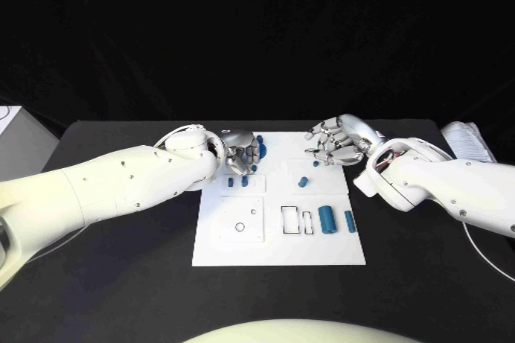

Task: Assemble the parts on the task board

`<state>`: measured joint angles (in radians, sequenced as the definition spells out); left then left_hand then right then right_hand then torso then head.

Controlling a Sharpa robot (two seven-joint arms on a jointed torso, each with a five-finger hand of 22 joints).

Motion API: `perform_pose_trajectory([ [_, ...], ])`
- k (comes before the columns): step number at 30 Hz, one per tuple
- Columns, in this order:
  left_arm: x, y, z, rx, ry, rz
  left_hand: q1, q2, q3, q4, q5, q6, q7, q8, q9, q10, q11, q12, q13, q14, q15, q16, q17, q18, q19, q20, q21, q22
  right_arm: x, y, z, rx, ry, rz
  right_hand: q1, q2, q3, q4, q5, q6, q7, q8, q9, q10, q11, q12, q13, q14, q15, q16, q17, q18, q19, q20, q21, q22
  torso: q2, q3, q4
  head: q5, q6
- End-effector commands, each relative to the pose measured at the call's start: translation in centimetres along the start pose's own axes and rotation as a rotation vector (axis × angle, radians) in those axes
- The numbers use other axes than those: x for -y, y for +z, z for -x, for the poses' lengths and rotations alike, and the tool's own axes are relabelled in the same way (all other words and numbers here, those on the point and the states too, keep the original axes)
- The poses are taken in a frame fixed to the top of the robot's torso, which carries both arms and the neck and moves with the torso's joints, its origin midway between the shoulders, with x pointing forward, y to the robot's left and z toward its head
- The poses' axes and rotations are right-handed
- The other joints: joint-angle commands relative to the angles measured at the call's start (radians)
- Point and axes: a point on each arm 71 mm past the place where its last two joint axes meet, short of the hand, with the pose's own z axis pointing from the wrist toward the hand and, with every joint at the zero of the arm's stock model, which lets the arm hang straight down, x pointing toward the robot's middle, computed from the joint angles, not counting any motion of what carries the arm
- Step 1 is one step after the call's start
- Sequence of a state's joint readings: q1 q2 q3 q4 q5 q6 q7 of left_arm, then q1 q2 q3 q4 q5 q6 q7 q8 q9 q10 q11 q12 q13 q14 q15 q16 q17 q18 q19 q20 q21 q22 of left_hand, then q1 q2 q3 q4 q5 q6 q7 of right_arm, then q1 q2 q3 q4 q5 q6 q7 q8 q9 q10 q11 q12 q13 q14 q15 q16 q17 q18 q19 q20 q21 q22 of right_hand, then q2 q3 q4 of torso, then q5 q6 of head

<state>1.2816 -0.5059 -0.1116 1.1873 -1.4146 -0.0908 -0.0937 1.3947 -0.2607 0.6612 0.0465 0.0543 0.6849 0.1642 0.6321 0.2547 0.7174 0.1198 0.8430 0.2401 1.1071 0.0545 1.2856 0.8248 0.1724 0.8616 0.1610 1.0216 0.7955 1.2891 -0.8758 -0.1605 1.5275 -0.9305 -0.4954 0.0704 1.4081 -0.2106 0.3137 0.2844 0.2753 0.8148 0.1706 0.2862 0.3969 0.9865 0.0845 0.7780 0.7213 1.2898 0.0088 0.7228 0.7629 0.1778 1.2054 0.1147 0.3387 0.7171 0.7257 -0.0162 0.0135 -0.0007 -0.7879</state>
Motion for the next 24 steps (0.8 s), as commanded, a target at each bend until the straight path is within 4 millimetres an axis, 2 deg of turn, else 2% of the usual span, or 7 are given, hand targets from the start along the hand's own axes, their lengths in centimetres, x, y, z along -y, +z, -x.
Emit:
perform_pose_trajectory([
  [1,0.17,0.12,-0.16,-0.021,0.015,-0.002,0.010,0.002,0.010,-0.001,-0.002,0.009,-0.001,-0.008,-0.003,0.012,0.001,-0.006,-0.003,0.012,0.000,0.013,0.007,0.012,0.003,-0.002,0.007,0.004,-0.17,0.01,-0.10,-0.005,0.000,0.015,-0.004,0.002,0.007,0.000,0.004,-0.003,0.000,0.005,-0.001,-0.006,0.001,0.005,-0.001,0.006,0.000,-0.006,0.001,0.004,0.007,-0.002,-0.006,-0.001,0.001,0.0009,0.0001,0.000,-0.001],
  [13,0.41,0.33,-0.33,-0.041,0.008,-0.015,0.013,0.019,0.040,-0.026,-0.003,0.058,-0.007,-0.027,-0.020,0.049,-0.011,-0.018,-0.026,0.031,-0.009,0.049,0.017,0.012,-0.006,-0.009,0.040,0.031,-0.19,-0.01,-0.13,-0.007,0.001,0.015,-0.004,0.002,0.007,0.000,0.004,-0.003,0.000,0.005,-0.001,-0.006,0.001,0.005,-0.001,0.006,0.000,-0.006,0.001,0.004,0.007,-0.002,-0.006,-0.001,0.000,0.0014,0.0001,-0.002,-0.005],
  [17,0.39,0.41,-0.42,-0.049,0.008,-0.014,0.013,0.030,0.055,-0.035,-0.003,0.085,-0.011,-0.036,-0.022,0.061,-0.014,-0.046,-0.046,0.029,-0.013,0.055,0.007,0.012,-0.011,-0.012,0.053,0.043,-0.19,-0.02,-0.13,-0.008,0.001,0.014,-0.004,0.002,0.007,0.000,0.004,-0.003,0.000,0.005,-0.001,-0.006,0.001,0.005,-0.001,0.006,0.000,-0.006,0.001,0.004,0.007,-0.002,-0.006,-0.001,0.000,0.0010,-0.0005,-0.002,-0.005],
  [24,0.51,0.52,-0.49,-0.049,-0.002,-0.025,0.001,0.045,0.066,-0.054,-0.004,0.129,-0.011,-0.073,-0.026,0.116,-0.017,-0.118,-0.089,0.040,-0.015,0.073,-0.003,0.012,-0.022,-0.015,0.078,0.064,-0.20,-0.03,-0.14,-0.008,0.001,0.014,-0.004,0.002,0.007,0.000,0.004,-0.003,0.000,0.005,-0.001,-0.006,0.001,0.005,-0.001,0.006,0.000,-0.006,0.001,0.004,0.007,-0.002,-0.006,-0.001,0.000,0.0009,0.0005,-0.004,-0.007],
])
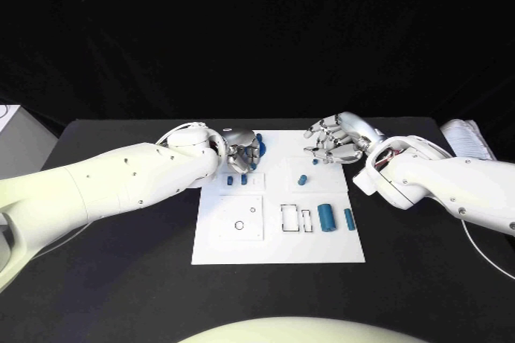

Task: Assemble the parts on the task board

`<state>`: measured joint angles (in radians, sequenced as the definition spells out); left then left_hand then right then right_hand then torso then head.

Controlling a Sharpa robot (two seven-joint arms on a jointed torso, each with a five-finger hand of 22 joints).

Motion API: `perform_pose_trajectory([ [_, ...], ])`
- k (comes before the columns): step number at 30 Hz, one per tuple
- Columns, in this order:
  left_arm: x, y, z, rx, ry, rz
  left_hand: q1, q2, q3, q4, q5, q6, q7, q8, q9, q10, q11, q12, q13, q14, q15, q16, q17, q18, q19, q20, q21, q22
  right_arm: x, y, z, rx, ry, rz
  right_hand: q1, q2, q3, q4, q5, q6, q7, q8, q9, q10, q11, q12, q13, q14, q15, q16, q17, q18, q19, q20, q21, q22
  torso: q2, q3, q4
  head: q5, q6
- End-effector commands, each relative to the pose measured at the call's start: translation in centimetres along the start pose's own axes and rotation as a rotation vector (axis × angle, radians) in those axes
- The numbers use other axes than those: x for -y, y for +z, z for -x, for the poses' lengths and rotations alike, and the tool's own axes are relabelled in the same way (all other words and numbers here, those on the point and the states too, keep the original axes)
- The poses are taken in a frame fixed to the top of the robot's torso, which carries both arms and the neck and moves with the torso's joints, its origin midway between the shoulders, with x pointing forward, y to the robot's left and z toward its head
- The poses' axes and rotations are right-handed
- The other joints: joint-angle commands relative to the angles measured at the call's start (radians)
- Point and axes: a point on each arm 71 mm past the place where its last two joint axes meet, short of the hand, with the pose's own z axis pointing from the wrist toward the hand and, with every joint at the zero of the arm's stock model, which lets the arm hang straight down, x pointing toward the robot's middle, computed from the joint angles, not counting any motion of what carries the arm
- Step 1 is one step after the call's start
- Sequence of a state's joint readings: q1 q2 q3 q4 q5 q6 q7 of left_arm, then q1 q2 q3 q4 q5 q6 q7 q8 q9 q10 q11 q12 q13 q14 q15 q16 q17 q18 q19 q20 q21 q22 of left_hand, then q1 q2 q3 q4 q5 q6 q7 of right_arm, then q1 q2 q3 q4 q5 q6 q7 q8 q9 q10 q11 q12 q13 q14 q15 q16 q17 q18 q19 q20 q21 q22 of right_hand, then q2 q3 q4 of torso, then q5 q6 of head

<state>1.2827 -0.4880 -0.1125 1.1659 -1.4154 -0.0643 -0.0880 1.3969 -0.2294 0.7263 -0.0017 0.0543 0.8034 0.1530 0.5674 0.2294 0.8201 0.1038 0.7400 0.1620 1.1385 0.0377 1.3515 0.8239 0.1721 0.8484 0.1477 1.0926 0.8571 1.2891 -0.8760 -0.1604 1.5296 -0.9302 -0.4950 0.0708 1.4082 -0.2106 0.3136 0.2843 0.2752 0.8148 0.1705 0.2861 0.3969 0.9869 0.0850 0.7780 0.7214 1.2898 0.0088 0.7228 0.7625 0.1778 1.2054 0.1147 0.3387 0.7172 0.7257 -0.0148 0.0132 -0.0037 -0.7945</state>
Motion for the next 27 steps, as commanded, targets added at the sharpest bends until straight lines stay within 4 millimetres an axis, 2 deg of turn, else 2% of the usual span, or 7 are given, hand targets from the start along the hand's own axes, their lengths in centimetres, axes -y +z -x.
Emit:
perform_pose_trajectory([
  [1,0.37,0.10,-0.36,-0.022,-0.011,-0.026,-0.002,0.016,0.002,-0.008,-0.003,0.017,-0.001,-0.014,-0.001,0.023,-0.002,-0.025,-0.016,0.011,0.001,0.010,-0.001,0.012,-0.009,-0.003,0.009,0.005,-0.14,-0.01,-0.10,-0.007,0.000,0.013,-0.004,0.002,0.007,0.000,0.004,-0.003,0.000,0.005,-0.001,-0.006,0.000,0.005,-0.001,0.006,0.000,-0.006,0.001,0.004,0.007,-0.002,-0.006,-0.001,0.000,-0.0007,0.0009,-0.001,0.000],
  [9,0.36,0.12,-0.17,0.004,-0.027,-0.039,-0.024,0.024,0.001,-0.016,-0.002,0.060,-0.005,-0.064,0.007,0.095,-0.008,-0.123,-0.058,0.032,-0.005,0.022,-0.010,0.009,0.004,-0.008,0.024,0.024,-0.15,0.00,-0.12,-0.008,0.000,0.013,-0.005,0.001,0.010,0.001,0.005,-0.003,0.001,0.007,-0.002,-0.006,0.000,0.008,-0.004,0.008,0.000,-0.008,0.005,0.004,0.009,-0.002,-0.007,-0.003,-0.001,-0.0005,0.0009,-0.002,0.000],
  [22,-0.01,-0.01,0.23,0.058,-0.058,-0.051,-0.021,0.036,-0.002,-0.031,-0.003,0.126,-0.009,-0.095,0.029,0.197,-0.021,-0.208,-0.078,0.095,-0.017,0.045,0.037,-0.003,0.075,-0.017,0.061,0.074,-0.17,0.02,-0.14,-0.008,0.000,0.013,-0.005,0.001,0.010,0.001,0.005,-0.003,0.001,0.007,-0.002,-0.006,0.000,0.008,-0.004,0.008,0.000,-0.008,0.005,0.004,0.009,-0.002,-0.007,-0.003,-0.001,-0.0006,0.0006,-0.001,0.002],
  [27,-0.19,-0.36,0.35,0.088,-0.082,-0.062,-0.022,0.037,-0.003,-0.035,-0.002,0.136,-0.009,-0.104,0.033,0.213,-0.022,-0.229,-0.080,0.104,-0.019,0.047,0.041,-0.006,0.087,-0.020,0.069,0.083,-0.16,0.02,-0.13,-0.008,0.000,0.012,-0.006,0.001,0.011,0.001,0.006,-0.003,0.000,0.008,-0.002,-0.006,0.000,0.009,-0.005,0.008,0.000,-0.009,0.006,0.004,0.010,-0.002,-0.008,-0.003,0.000,-0.0006,-0.0003,-0.002,0.004],
])
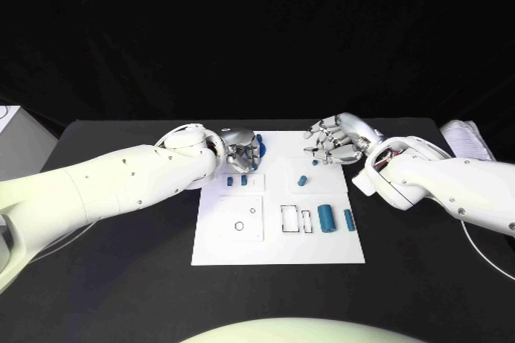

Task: Assemble the parts on the task board

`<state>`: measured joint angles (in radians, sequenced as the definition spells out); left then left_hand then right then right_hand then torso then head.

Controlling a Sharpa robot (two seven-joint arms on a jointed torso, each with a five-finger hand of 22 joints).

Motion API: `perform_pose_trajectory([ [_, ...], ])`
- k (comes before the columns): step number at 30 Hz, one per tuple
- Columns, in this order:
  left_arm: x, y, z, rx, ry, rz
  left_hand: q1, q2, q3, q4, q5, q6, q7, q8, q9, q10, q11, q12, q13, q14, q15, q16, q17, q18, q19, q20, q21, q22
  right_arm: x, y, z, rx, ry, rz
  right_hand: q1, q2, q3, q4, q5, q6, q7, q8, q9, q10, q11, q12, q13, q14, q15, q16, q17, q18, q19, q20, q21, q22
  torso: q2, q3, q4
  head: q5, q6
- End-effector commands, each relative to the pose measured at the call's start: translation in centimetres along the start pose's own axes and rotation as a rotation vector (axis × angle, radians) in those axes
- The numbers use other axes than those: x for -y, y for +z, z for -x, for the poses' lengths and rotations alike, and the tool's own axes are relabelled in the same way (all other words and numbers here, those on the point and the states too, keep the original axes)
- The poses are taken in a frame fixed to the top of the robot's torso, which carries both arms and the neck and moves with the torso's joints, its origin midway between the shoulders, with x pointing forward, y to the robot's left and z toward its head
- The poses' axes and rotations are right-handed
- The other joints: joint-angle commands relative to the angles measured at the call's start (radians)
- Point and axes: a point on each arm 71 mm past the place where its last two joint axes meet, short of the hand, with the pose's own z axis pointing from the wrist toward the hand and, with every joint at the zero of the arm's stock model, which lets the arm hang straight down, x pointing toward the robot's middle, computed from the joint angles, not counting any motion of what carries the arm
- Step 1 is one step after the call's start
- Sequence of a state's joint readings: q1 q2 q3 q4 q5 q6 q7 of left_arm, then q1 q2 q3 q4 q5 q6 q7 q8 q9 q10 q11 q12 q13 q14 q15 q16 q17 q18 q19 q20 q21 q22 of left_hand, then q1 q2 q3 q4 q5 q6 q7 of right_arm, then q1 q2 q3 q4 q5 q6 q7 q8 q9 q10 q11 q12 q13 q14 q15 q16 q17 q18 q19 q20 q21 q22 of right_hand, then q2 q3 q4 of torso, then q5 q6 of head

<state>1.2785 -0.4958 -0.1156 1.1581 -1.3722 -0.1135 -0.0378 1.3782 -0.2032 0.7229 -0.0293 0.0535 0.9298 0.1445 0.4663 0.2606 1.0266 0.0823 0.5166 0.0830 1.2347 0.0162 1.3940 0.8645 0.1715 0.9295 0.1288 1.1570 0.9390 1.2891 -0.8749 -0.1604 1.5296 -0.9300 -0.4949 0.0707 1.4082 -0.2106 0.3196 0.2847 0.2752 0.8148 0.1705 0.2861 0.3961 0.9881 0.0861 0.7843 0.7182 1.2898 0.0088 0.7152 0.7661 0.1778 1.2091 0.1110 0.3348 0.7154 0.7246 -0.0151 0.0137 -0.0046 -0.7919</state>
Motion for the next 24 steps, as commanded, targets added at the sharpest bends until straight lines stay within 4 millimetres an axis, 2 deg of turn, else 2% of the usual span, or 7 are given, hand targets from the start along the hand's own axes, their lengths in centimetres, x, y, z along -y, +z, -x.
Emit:
perform_pose_trajectory([
  [1,0.2,-0.2,0.3,0.050,-0.042,-0.035,-0.003,0.011,0.001,-0.008,-0.001,0.010,0.000,-0.005,0.002,0.009,0.000,-0.009,-0.001,0.009,0.002,0.005,0.001,-0.006,0.008,-0.001,0.005,0.002,-0.1,0.0,-0.1,-0.007,-0.001,0.012,-0.006,0.001,0.005,0.000,0.006,-0.003,0.000,0.008,-0.001,-0.007,-0.001,0.003,-0.001,0.008,0.000,-0.001,0.002,0.004,0.006,0.002,-0.004,-0.002,0.001,-0.0002,-0.0011,-0.001,0.002],
  [9,0.0,-1.4,1.3,0.078,-0.107,-0.056,-0.009,0.006,-0.004,-0.008,-0.001,0.015,0.001,-0.013,0.004,0.017,0.001,-0.024,-0.002,0.014,0.003,0.007,0.006,-0.007,0.012,-0.001,0.007,0.005,0.0,-0.1,0.0,-0.006,-0.001,0.010,-0.006,0.001,0.005,0.000,0.006,-0.003,0.000,0.008,-0.001,-0.007,-0.001,0.003,-0.001,0.008,0.000,-0.001,0.002,0.004,0.006,0.002,-0.004,-0.002,-0.001,0.0000,0.0016,-0.003,0.002],
  [11,-0.2,-1.7,1.5,0.081,-0.120,-0.057,-0.010,0.006,-0.005,-0.008,-0.001,0.016,0.000,-0.014,0.005,0.019,0.001,-0.027,-0.002,0.015,0.003,0.007,0.006,-0.007,0.012,-0.001,0.007,0.006,0.0,-0.1,0.0,-0.005,-0.001,0.009,-0.006,0.001,0.005,0.000,0.006,-0.003,0.000,0.008,-0.001,-0.007,-0.001,0.003,-0.001,0.008,0.000,-0.001,0.002,0.004,0.006,0.002,-0.004,-0.002,-0.002,0.0008,0.0021,-0.001,-0.002],
  [14,-0.7,-2.3,1.9,0.076,-0.134,-0.050,-0.013,0.005,-0.008,-0.007,-0.001,0.019,0.000,-0.016,0.006,0.022,0.001,-0.032,-0.002,0.016,0.003,0.008,0.007,-0.008,0.016,-0.001,0.009,0.009,0.0,-0.1,0.1,-0.004,-0.002,0.007,-0.006,0.001,0.005,0.000,0.006,-0.003,0.000,0.008,-0.001,-0.007,-0.001,0.003,-0.001,0.008,0.000,-0.001,0.002,0.004,0.006,0.002,-0.004,-0.002,-0.002,0.0019,0.0030,-0.001,0.001],
  [24,-2.4,-3.3,2.0,0.035,-0.127,-0.003,-0.019,0.005,-0.013,-0.004,-0.001,0.024,-0.001,-0.020,0.009,0.028,0.000,-0.042,-0.002,0.020,0.004,0.010,0.011,-0.009,0.019,0.000,0.009,0.011,0.2,-0.2,0.2,-0.001,-0.002,0.003,-0.006,0.001,0.005,0.000,0.006,-0.003,0.000,0.008,-0.001,-0.007,-0.001,0.003,-0.001,0.008,0.000,-0.001,0.002,0.004,0.006,0.002,-0.004,-0.002,-0.001,-0.0007,0.0028,0.000,0.002],
])
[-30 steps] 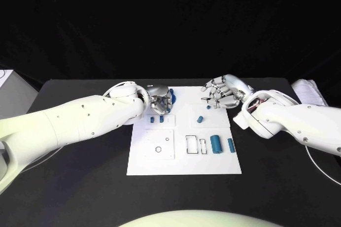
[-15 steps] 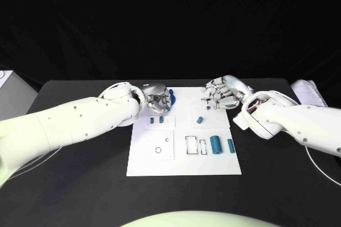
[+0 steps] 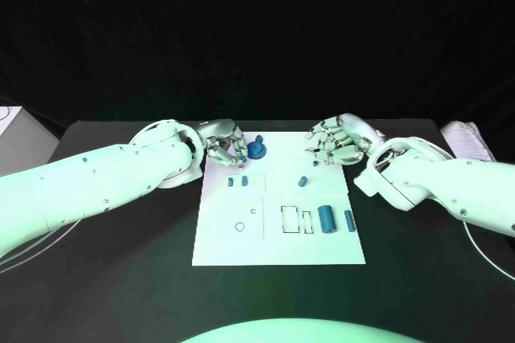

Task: Assemble the parts on the task board

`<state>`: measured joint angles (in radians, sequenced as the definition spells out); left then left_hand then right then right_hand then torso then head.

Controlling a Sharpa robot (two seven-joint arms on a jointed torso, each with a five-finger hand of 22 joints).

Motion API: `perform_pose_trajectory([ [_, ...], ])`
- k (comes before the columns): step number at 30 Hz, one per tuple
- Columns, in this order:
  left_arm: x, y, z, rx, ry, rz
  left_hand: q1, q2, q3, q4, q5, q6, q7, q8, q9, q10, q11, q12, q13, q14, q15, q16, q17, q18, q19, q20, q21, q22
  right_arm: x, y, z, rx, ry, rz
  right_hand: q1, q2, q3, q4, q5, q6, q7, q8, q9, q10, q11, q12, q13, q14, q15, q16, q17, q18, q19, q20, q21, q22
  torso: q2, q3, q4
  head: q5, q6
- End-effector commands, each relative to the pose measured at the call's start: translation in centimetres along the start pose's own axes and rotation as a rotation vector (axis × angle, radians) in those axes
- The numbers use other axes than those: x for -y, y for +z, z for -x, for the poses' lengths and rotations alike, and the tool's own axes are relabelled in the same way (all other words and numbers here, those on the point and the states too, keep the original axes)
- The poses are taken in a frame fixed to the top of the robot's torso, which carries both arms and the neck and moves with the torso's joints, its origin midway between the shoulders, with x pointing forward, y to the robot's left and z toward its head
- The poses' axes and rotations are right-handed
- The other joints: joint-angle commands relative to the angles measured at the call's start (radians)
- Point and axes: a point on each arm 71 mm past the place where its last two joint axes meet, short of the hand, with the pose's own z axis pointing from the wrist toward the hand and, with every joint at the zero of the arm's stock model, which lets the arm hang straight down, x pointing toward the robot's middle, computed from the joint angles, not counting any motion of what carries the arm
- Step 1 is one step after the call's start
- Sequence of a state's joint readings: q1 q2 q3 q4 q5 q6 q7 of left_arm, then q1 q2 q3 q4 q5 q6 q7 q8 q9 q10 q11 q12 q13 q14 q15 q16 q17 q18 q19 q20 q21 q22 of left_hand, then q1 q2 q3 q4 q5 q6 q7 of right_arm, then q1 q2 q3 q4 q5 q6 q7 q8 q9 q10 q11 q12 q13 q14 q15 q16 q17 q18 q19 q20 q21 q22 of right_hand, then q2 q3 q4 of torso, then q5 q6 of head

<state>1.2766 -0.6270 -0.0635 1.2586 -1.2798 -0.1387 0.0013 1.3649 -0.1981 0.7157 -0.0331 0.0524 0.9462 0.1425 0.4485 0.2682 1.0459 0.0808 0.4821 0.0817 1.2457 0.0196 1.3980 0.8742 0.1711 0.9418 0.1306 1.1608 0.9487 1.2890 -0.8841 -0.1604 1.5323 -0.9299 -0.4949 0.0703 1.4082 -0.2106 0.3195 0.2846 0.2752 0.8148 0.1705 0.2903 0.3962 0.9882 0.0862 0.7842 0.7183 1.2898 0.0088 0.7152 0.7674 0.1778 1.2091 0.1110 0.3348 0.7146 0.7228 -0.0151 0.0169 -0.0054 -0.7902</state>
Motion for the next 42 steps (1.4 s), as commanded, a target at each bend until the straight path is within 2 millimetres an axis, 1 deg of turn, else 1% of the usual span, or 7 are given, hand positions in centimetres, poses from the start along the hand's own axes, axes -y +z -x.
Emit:
perform_pose_trajectory([
  [1,-0.2,-0.1,-0.2,-0.038,-0.001,0.011,-0.007,0.000,-0.007,0.001,0.000,0.009,0.001,-0.003,0.001,0.009,0.002,-0.008,-0.001,0.009,0.000,0.006,0.001,-0.009,0.008,-0.002,0.006,0.002,-0.1,0.0,0.0,-0.005,-0.001,0.009,-0.006,0.001,0.005,0.000,0.006,-0.003,0.000,0.004,-0.001,-0.007,-0.001,0.003,-0.001,0.008,0.000,-0.001,0.001,0.004,0.006,0.002,-0.004,-0.001,0.000,-0.0007,0.0000,0.001,-0.001],
  [3,-0.5,-0.1,-0.2,-0.039,0.007,0.022,-0.009,0.002,-0.009,0.003,0.000,0.011,0.000,-0.004,0.003,0.012,0.001,-0.012,0.000,0.010,0.000,0.007,0.003,-0.009,0.010,-0.002,0.006,0.003,-0.1,0.0,0.0,-0.005,-0.001,0.009,-0.006,0.001,0.005,0.000,0.006,-0.003,0.000,0.004,-0.001,-0.007,-0.001,0.003,-0.001,0.008,0.000,-0.001,0.001,0.004,0.006,0.002,-0.004,-0.001,0.000,0.0001,-0.0005,0.003,-0.001],
  [8,-1.0,-0.2,-0.1,-0.042,0.018,0.043,-0.011,0.003,-0.011,0.005,-0.001,0.013,0.000,-0.005,0.004,0.014,0.001,-0.014,0.000,0.011,0.000,0.007,0.003,-0.009,0.010,-0.002,0.005,0.003,-0.1,-0.1,0.0,-0.005,-0.001,0.009,-0.006,0.001,0.005,0.000,0.006,-0.003,0.000,0.004,-0.001,-0.007,-0.001,0.003,-0.001,0.008,0.000,-0.001,0.001,0.004,0.006,0.002,-0.004,-0.001,0.002,-0.0010,-0.0018,0.004,-0.001],
  [18,-1.2,0.0,-0.4,-0.054,0.021,0.052,-0.014,0.002,-0.014,0.007,-0.001,0.014,-0.001,-0.007,0.005,0.015,0.001,-0.019,0.000,0.010,0.000,0.007,0.001,-0.009,0.010,-0.002,0.003,0.001,-0.1,0.0,-0.1,-0.006,-0.001,0.010,-0.007,0.000,0.007,0.001,0.006,-0.003,0.000,0.005,-0.002,-0.008,-0.001,0.005,-0.004,0.009,0.000,-0.003,0.003,0.004,0.008,0.002,-0.006,-0.002,0.003,-0.0010,-0.0023,0.004,-0.005],
  [24,-1.5,0.0,-0.7,-0.066,0.023,0.062,-0.014,0.002,-0.014,0.007,-0.001,0.014,-0.001,-0.007,0.005,0.015,0.001,-0.019,0.000,0.010,0.000,0.007,0.001,-0.009,0.010,-0.002,0.003,0.001,-0.1,-0.1,0.0,-0.006,-0.001,0.009,-0.007,0.000,0.007,0.001,0.006,-0.003,0.000,0.005,-0.002,-0.008,-0.001,0.005,-0.004,0.009,0.000,-0.003,0.003,0.004,0.008,0.002,-0.006,-0.002,0.002,0.0005,-0.0028,0.005,-0.007],
  [31,-1.5,0.1,-0.9,-0.076,0.023,0.062,-0.015,0.002,-0.015,0.008,-0.001,0.014,-0.001,-0.008,0.005,0.016,0.001,-0.020,0.001,0.011,0.000,0.008,0.002,-0.009,0.011,-0.002,0.004,0.002,-0.1,0.0,0.0,-0.005,-0.001,0.010,-0.007,0.000,0.007,0.001,0.006,-0.003,0.000,0.005,-0.002,-0.008,-0.001,0.005,-0.004,0.009,0.000,-0.003,0.003,0.004,0.008,0.002,-0.006,-0.002,0.001,-0.0003,-0.0008,0.003,-0.009],
  [42,-1.4,0.1,-1.1,-0.079,0.019,0.059,-0.015,0.002,-0.015,0.008,-0.001,0.014,-0.001,-0.008,0.005,0.016,0.001,-0.020,0.001,0.011,0.000,0.008,0.002,-0.009,0.011,-0.002,0.004,0.002,-0.1,0.0,-0.1,-0.006,-0.001,0.011,-0.007,0.000,0.007,0.001,0.006,-0.003,0.000,0.005,-0.002,-0.008,-0.001,0.005,-0.004,0.009,0.000,-0.003,0.003,0.004,0.008,0.002,-0.006,-0.002,0.001,-0.0001,-0.0023,0.003,-0.010],
])
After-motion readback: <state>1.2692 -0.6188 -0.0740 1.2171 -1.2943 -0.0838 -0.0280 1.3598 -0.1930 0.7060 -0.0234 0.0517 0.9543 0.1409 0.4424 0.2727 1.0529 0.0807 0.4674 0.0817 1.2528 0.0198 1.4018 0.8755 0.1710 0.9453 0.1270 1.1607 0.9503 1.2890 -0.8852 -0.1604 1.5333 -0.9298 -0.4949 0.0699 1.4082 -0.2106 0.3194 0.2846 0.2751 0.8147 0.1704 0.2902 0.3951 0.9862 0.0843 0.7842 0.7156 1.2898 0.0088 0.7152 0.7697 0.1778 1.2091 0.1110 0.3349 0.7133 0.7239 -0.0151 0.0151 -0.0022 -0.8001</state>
